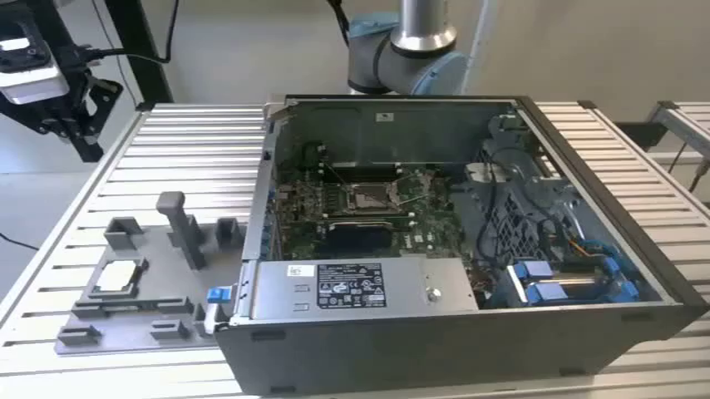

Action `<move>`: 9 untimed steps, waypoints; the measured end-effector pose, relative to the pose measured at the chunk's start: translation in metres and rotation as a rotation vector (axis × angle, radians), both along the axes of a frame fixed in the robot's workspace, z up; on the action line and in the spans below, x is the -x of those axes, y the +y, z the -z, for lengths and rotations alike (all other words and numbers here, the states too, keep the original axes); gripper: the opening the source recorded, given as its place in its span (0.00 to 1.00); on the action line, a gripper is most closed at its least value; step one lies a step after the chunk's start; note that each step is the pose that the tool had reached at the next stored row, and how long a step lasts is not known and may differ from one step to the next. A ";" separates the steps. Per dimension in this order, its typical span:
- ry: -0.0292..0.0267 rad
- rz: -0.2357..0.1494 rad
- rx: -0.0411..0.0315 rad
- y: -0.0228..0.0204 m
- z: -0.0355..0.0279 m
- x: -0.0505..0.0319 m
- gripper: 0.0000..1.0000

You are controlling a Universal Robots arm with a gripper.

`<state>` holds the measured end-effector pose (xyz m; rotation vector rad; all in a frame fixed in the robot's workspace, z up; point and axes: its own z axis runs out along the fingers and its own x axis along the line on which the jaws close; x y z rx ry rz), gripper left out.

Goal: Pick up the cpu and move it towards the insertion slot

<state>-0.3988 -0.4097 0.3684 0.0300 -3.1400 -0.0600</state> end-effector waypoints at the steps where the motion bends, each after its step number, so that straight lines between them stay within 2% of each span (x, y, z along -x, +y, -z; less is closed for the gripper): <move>1: 0.0000 0.000 0.0000 0.0000 0.0000 0.0000 0.00; 9: 0.0001 0.000 -0.0012 0.0000 -0.0001 0.0000 0.00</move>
